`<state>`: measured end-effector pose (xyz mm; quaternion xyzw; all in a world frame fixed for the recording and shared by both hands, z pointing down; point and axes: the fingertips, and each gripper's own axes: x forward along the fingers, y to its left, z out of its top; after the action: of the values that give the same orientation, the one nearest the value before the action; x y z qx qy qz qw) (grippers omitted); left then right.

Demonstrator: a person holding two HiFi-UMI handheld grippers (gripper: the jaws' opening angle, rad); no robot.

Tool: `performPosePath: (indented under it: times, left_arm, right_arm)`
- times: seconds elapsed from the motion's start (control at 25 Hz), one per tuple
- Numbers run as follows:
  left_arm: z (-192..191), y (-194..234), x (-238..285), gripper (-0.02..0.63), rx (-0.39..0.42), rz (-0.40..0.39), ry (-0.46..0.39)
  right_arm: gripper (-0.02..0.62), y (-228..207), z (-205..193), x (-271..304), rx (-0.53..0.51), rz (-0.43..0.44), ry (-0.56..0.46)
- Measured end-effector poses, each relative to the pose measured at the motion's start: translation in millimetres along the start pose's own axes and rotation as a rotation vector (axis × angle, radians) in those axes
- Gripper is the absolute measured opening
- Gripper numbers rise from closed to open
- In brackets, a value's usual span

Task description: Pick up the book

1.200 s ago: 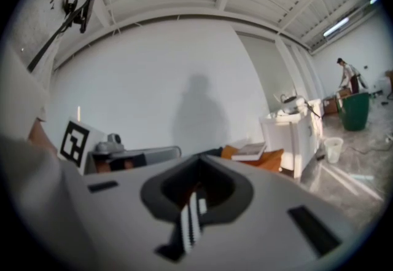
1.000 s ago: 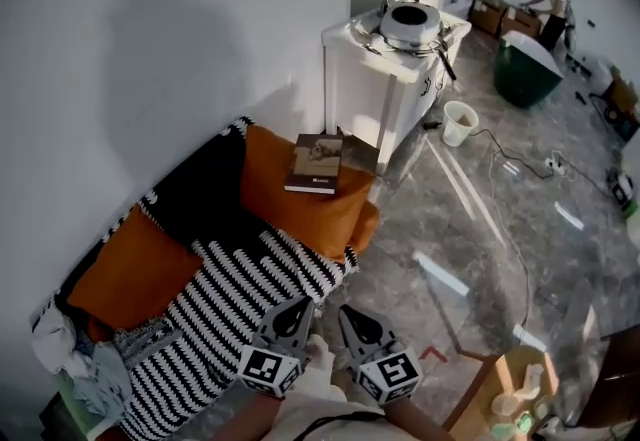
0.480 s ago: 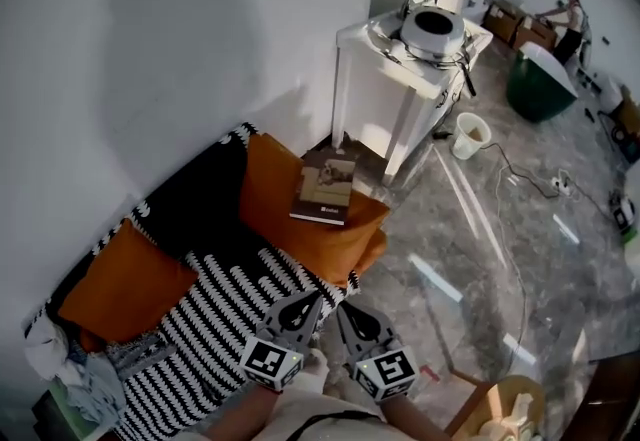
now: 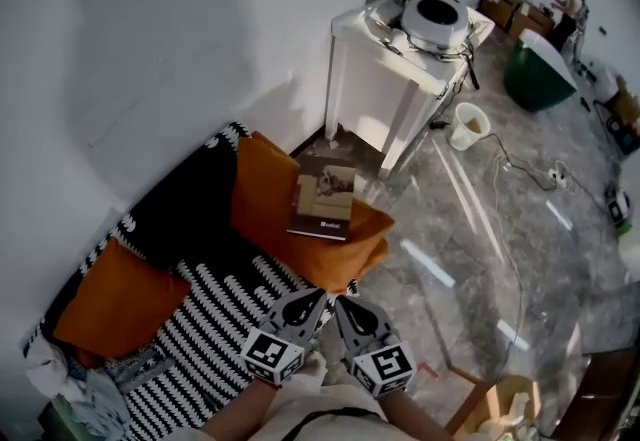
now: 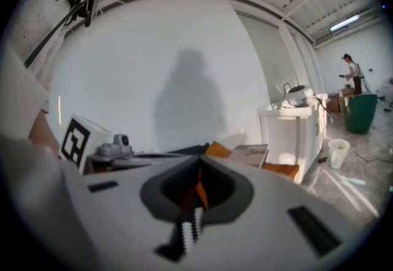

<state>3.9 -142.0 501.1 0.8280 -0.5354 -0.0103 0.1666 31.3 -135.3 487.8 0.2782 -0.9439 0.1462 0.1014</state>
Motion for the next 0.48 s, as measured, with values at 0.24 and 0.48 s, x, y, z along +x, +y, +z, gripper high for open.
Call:
performPosePath:
  times: [0.24, 0.48]
  left_arm:
    - [-10, 23, 9, 0.023, -0.099, 0.0, 0.019]
    - [-32, 44, 12, 0.025, -0.212, 0.04, 0.047]
  right_arm:
    - [0.014, -1, -5, 21, 0.008, 0.01, 0.029]
    - [0.014, -12, -17, 30, 0.018, 0.007, 0.068]
